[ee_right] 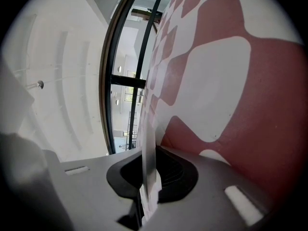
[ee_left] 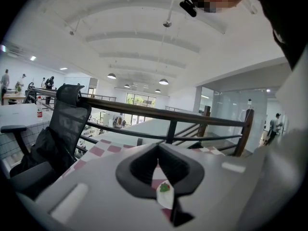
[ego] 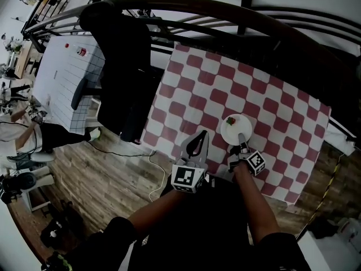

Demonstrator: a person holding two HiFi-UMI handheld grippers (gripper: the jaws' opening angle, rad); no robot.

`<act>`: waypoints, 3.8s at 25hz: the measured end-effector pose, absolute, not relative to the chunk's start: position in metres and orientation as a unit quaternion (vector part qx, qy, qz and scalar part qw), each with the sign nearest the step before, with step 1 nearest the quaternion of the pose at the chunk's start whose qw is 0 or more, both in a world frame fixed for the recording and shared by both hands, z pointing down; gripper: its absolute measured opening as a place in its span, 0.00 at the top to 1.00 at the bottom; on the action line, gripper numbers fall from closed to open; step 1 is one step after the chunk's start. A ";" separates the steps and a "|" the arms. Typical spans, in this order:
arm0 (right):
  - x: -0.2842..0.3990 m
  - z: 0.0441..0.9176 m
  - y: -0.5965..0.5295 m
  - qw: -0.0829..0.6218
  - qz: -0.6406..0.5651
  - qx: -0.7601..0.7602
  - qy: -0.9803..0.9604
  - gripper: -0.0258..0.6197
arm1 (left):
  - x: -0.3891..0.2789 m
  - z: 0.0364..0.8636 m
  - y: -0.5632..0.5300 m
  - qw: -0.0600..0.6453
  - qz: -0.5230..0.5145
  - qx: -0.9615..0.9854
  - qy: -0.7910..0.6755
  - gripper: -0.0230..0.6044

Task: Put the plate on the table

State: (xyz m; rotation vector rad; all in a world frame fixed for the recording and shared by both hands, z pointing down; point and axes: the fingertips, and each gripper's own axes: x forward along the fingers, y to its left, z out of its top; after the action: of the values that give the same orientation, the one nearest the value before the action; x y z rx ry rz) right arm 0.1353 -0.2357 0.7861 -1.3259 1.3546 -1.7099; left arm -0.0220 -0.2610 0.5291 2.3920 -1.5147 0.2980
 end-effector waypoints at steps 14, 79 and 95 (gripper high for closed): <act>0.133 0.788 -0.239 0.250 -0.654 -0.512 0.497 0.84 | -0.015 0.531 -0.257 0.142 0.111 0.833 -0.523 0.95; 0.024 0.432 -0.029 0.038 -0.172 -0.637 0.751 0.96 | -0.066 0.434 -0.052 0.128 0.011 0.898 -0.421 0.95; 0.042 0.389 0.088 0.029 -0.095 -0.610 0.786 0.96 | -0.018 0.390 0.075 0.044 -0.004 0.891 -0.451 0.95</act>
State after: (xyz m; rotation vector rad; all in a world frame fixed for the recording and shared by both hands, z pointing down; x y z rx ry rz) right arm 0.0421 0.0876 0.3890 -1.8822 2.4247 -0.2939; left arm -0.0184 0.0752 0.3898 2.7241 -1.3791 -0.0123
